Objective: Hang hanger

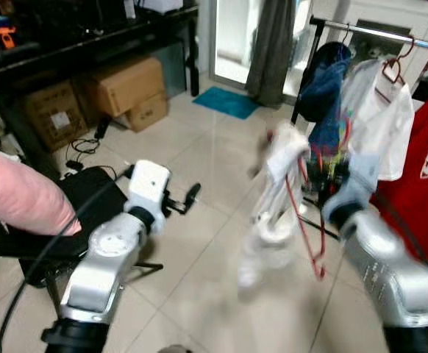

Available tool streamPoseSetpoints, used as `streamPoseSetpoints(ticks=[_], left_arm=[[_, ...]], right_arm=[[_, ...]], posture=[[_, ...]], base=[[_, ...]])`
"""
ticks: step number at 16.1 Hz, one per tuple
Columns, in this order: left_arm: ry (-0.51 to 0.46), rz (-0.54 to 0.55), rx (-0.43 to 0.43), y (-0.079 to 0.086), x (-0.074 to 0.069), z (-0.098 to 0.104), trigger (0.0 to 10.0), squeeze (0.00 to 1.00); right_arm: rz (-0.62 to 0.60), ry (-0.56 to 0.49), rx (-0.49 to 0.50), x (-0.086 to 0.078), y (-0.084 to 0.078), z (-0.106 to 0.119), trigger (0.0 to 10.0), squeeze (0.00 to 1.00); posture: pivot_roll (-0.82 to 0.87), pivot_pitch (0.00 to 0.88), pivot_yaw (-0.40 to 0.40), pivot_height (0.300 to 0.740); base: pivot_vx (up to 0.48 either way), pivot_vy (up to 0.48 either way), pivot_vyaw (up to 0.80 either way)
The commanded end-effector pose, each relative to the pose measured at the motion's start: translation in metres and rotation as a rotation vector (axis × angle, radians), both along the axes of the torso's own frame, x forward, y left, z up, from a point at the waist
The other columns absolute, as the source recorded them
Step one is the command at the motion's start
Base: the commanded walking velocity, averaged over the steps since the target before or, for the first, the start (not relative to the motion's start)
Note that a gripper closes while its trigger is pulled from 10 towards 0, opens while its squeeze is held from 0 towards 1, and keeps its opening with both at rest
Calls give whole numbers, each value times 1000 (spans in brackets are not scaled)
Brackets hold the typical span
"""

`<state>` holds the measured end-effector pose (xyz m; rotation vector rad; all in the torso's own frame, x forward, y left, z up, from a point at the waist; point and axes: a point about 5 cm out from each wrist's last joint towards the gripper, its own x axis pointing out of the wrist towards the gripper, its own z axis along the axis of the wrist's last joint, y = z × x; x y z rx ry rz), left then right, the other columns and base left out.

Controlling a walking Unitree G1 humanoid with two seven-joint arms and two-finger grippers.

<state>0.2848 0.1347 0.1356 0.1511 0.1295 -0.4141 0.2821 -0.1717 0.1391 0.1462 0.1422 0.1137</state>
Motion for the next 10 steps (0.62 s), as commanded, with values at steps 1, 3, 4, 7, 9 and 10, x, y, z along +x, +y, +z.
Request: streamPoseSetpoints(ticks=[1,3,4,7,9,10], left_arm=[[-7,13,7,2,2,-1,10000,0],[-13,13,6,1,2,-2,10000,0],[-19,4,3,-1,4,-1,10000,0],[-32,-5,-2,-3,7,0,10000,0],[-34,-10,-5,-5,7,0,10000,0],[-35,-12,-8,-6,7,0,10000,0]], right_arm=[[-25,-42,13,3,-2,9,10000,0],[-45,-31,26,3,-2,5,10000,0],[-62,-34,31,2,-4,5,10000,0],[-97,-24,34,1,-8,4,10000,0],[-111,-2,27,0,-8,2,10000,0],[-119,5,26,-1,-8,1,10000,0]], posture=[[-118,0,-9,740],[-125,0,-4,740],[-128,0,-4,740],[-144,0,5,740],[-141,0,5,740],[-140,0,5,740]], base=[[0,0,0],[0,0,-744],[0,0,-800],[0,0,-800],[0,0,-800],[0,0,-800]])
